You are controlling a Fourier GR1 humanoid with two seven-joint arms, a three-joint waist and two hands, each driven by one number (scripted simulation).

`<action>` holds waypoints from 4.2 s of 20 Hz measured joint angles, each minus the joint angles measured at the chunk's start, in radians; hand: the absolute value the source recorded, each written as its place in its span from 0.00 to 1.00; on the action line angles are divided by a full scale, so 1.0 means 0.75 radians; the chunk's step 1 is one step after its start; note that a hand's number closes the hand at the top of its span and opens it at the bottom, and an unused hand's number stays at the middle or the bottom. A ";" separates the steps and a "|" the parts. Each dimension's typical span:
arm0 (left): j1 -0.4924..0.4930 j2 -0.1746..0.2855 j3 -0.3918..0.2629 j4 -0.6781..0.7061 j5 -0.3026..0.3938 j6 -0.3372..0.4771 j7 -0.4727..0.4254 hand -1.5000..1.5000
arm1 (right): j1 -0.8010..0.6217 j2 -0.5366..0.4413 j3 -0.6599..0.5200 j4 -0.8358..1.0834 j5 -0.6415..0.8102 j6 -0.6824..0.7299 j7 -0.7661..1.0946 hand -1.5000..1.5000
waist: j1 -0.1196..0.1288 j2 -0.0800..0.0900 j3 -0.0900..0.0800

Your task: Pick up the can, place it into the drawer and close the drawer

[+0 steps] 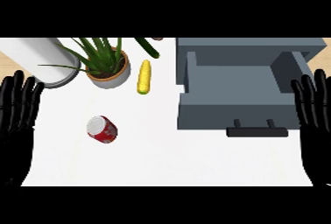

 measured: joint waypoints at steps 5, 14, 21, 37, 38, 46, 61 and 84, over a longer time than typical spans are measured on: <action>-0.048 0.090 0.008 0.052 0.284 -0.269 -0.066 0.00 | 0.021 -0.004 0.020 -0.001 -0.004 0.025 -0.001 0.00 | -0.009 0.010 0.000; 0.008 0.398 0.101 0.241 0.667 -0.713 0.080 0.00 | 0.152 -0.024 -0.117 0.009 -0.020 -0.059 0.235 0.00 | -0.012 0.013 0.002; -0.012 0.569 0.285 0.351 0.940 -0.917 0.175 0.00 | 0.269 -0.054 -0.224 -0.038 -0.111 0.006 0.237 0.00 | -0.005 0.011 0.004; -0.003 0.620 0.382 0.442 1.306 -0.907 0.458 0.00 | 0.471 -0.087 -0.464 -0.040 -0.338 0.254 0.117 0.00 | -0.008 0.010 0.004; -0.023 0.617 0.370 0.459 1.316 -0.896 0.477 0.00 | 0.474 -0.086 -0.475 -0.018 -0.338 0.270 0.097 0.00 | -0.008 0.010 0.004; -0.094 0.538 0.297 0.470 1.321 -0.796 0.593 0.00 | 0.514 -0.102 -0.597 -0.024 -0.442 0.372 0.101 0.00 | -0.008 0.010 0.004; -0.188 0.295 0.184 0.703 0.896 -0.828 0.425 0.00 | 0.573 -0.062 -0.756 -0.098 -0.554 0.508 0.169 0.00 | -0.009 0.011 0.004; -0.365 0.241 0.234 1.546 0.256 -0.893 -0.341 0.00 | 0.573 0.016 -0.902 -0.104 -0.596 0.677 0.204 0.00 | -0.015 0.013 0.003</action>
